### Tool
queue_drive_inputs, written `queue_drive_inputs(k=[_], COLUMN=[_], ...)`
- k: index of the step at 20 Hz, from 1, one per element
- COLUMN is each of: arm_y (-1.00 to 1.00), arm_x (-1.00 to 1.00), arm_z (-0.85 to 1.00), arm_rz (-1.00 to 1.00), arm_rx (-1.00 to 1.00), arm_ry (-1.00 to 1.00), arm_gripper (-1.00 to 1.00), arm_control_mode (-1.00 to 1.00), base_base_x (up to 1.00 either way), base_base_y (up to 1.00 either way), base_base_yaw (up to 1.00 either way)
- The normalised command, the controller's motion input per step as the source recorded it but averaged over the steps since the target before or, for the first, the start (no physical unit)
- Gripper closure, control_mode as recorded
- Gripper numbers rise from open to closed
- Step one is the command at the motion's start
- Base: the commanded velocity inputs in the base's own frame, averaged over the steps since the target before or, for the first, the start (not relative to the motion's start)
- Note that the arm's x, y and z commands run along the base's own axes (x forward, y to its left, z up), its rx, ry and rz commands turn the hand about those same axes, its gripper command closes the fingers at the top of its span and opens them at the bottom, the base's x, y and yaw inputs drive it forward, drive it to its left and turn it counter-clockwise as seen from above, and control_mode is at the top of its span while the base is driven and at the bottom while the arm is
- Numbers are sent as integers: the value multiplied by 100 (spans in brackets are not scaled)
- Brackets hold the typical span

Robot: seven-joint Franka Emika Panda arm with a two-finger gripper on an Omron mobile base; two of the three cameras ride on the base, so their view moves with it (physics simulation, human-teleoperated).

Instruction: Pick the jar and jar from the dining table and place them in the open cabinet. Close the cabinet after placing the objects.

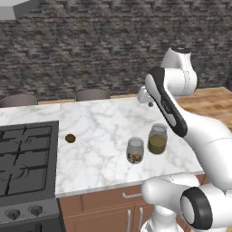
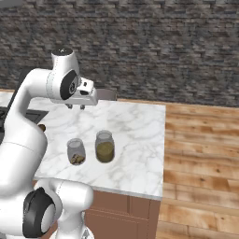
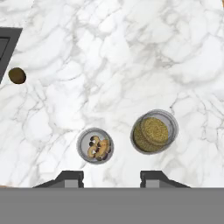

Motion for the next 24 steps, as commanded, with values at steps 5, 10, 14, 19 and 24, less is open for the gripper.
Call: queue_drive_inputs(k=[5,10,14,19,24], arm_y=[-14,-36,-40,-38,-37], arm_x=[-1,-6,-2,0,0], arm_z=[-8,-24,-29,-32,-30], arm_rz=[-1,-7,-10,-15,-18], arm_rx=[2,3,3,2,4], arm_ry=[0,0,0,0,0], arm_gripper=[-100,-100,-100,-100,-100], arm_control_mode=[-100,-100,-100,-100,-100], base_base_x=[0,0,0,0,0], base_base_y=[0,0,0,0,0], base_base_yaw=[0,0,0,0,0])
